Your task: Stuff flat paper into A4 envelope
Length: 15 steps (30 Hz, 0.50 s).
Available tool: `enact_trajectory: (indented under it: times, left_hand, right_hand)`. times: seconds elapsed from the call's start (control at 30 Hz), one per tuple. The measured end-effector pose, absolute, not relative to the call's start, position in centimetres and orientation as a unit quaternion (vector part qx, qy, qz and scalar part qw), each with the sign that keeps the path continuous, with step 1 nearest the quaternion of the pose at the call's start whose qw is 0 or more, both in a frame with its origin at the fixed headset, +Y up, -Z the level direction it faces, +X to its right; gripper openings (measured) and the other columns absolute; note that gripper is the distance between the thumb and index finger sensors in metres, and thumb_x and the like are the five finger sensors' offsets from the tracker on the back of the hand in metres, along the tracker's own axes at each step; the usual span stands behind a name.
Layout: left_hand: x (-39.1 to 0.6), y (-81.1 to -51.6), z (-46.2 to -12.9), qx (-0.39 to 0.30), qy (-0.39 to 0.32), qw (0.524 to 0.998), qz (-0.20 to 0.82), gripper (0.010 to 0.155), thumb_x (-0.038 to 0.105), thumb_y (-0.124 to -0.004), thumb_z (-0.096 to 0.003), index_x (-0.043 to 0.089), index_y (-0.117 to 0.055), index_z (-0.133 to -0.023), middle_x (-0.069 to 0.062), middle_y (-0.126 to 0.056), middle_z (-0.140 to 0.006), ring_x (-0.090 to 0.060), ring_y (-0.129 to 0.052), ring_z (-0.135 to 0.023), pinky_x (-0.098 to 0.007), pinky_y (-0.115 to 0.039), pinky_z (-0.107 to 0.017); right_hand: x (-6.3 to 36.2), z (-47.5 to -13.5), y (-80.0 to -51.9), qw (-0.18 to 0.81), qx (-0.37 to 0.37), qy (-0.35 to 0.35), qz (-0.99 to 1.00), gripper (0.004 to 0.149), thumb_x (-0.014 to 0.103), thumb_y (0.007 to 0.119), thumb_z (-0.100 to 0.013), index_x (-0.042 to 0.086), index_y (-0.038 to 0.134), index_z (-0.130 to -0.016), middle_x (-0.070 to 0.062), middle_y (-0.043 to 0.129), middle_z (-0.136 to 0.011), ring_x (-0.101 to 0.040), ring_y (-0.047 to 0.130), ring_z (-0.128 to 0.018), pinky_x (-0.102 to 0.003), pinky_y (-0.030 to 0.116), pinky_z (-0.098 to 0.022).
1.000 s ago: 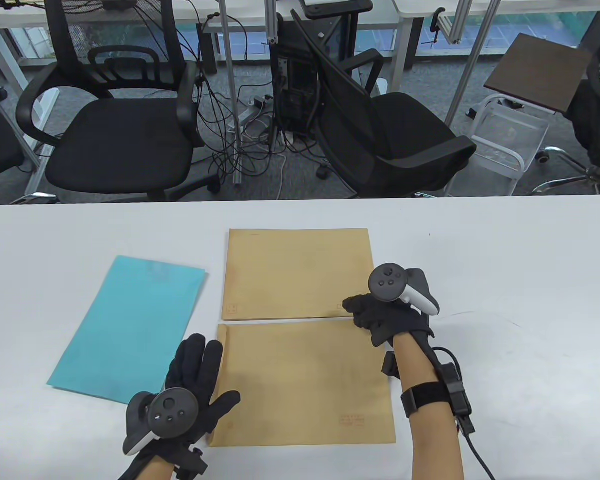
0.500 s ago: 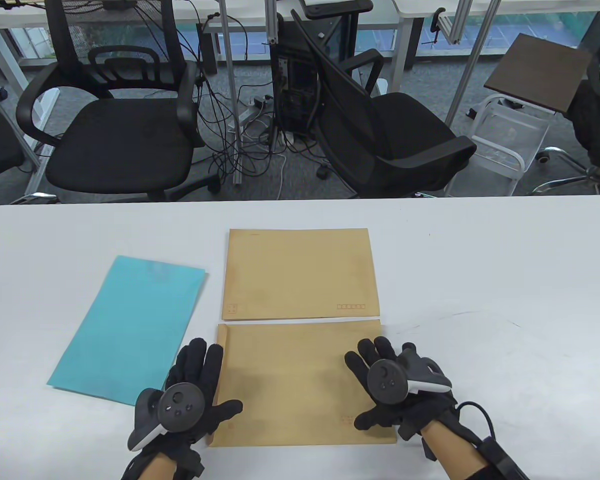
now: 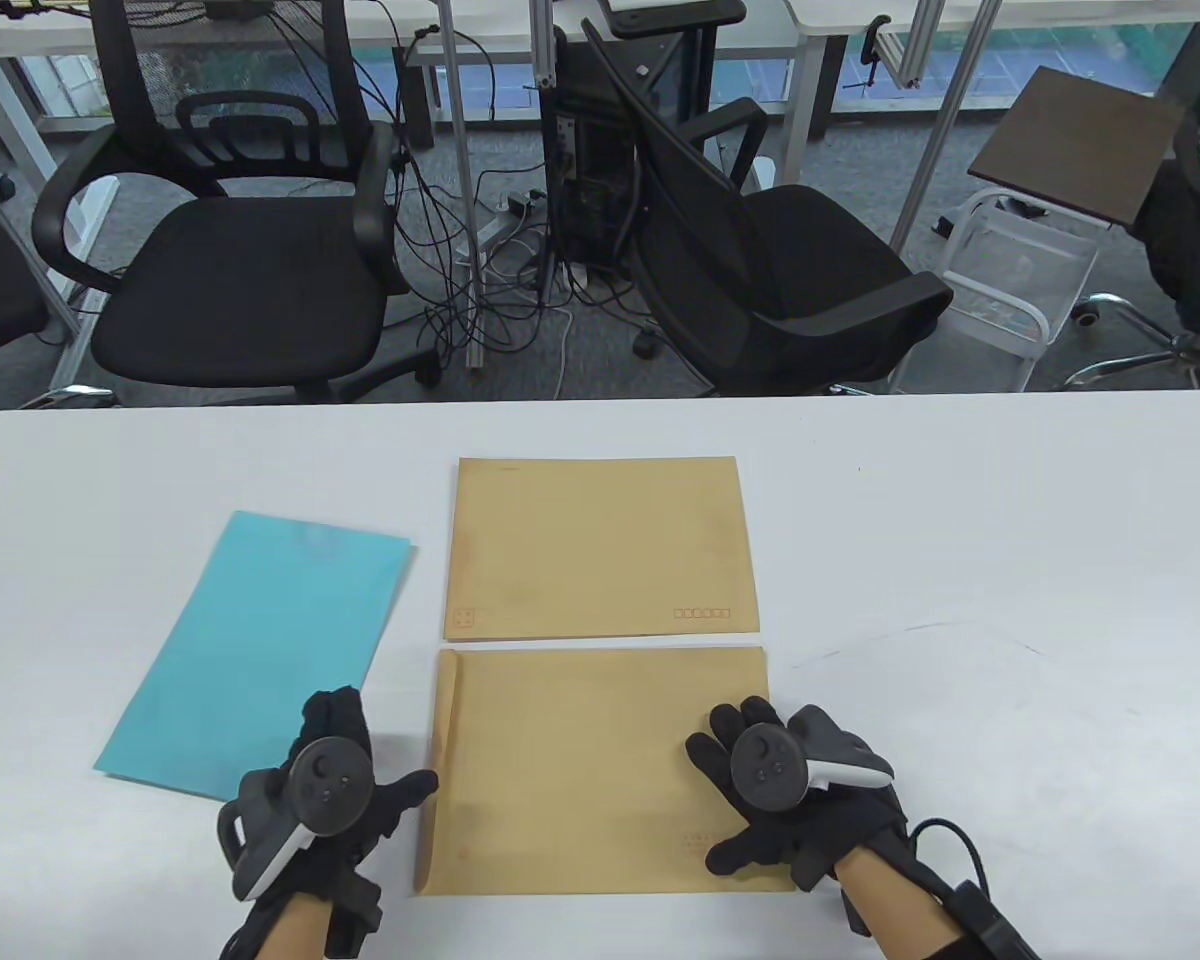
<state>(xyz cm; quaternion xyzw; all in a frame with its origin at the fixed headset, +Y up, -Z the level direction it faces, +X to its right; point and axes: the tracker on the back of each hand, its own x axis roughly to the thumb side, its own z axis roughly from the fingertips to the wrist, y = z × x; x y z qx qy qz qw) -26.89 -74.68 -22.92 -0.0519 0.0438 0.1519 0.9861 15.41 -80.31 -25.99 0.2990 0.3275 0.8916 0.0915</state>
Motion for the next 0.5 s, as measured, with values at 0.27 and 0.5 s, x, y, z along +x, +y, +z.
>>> enact_trajectory:
  times: [0.27,0.5]
  left_hand:
    - [-33.0,-72.8,-24.4,-0.095,0.184,0.971,0.118,0.119,0.071,-0.078,-0.0350,0.001,-0.019,-0.111,-0.033,-0.029,-0.115,-0.059,-0.060,-0.101,-0.067,-0.060,-0.066]
    - [-38.1,-73.5,-25.4,-0.138,0.267,0.948,0.102,0.124,0.076,-0.074,-0.0296,0.006,-0.014,-0.112,-0.034,-0.026,-0.116,-0.067,-0.039,-0.104,-0.074,-0.051,-0.068]
  right_hand:
    - [15.6,-26.1,-80.5,0.103,0.298,0.338,0.887,0.104,0.057,0.073,-0.052,0.016,-0.001,-0.112,-0.017,-0.017,-0.108,-0.049,-0.021,-0.093,-0.080,-0.007,-0.053]
    - [15.6,-26.0,-80.5,0.109,0.296,0.344,0.884,0.104,0.057,0.073,-0.052,0.016,-0.003,-0.111,-0.016,-0.018,-0.107,-0.048,-0.023,-0.091,-0.079,-0.009,-0.052]
